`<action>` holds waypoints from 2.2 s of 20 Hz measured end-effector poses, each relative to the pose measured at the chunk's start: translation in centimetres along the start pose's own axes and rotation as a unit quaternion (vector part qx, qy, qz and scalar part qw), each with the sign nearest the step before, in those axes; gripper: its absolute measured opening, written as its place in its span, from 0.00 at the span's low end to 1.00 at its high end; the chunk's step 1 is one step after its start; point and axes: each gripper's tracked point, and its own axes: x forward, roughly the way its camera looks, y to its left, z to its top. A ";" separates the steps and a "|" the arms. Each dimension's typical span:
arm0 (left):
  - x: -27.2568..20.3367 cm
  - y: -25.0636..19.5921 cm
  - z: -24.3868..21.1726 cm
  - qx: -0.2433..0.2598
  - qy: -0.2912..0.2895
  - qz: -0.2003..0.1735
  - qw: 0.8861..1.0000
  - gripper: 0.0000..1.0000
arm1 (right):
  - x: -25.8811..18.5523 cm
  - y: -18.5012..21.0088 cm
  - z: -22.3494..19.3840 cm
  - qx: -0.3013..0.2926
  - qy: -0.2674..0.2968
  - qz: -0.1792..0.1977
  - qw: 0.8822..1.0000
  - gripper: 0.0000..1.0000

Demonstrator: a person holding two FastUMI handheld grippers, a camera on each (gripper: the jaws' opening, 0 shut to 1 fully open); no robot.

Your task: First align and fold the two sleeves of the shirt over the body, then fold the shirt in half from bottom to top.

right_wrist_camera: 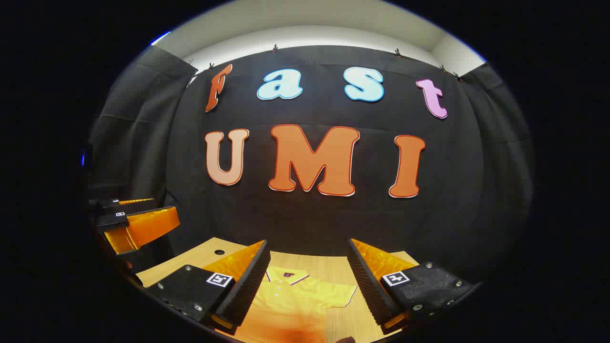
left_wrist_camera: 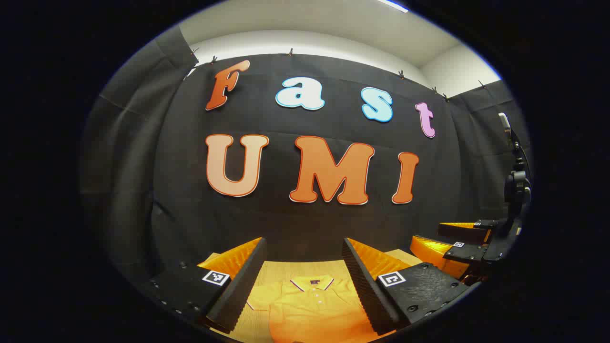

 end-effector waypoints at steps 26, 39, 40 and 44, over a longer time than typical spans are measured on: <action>-3.5 1.4 -1.5 0.016 -0.005 -0.011 1.000 0.97 | 1.6 -4.8 -6.0 -0.026 0.075 -0.064 0.995 0.98; -0.2 1.6 -1.6 0.050 -0.008 0.091 0.995 0.98 | 12.0 -9.2 -22.0 0.024 0.283 -0.018 0.959 0.98; -0.2 1.7 -2.0 0.052 -0.003 0.100 0.994 0.98 | 12.5 -9.6 -23.2 0.030 0.305 -0.015 0.952 0.98; -0.3 2.5 -3.7 0.051 0.024 0.139 0.989 0.95 | 14.6 -10.8 -27.6 0.053 0.381 -0.013 0.923 0.97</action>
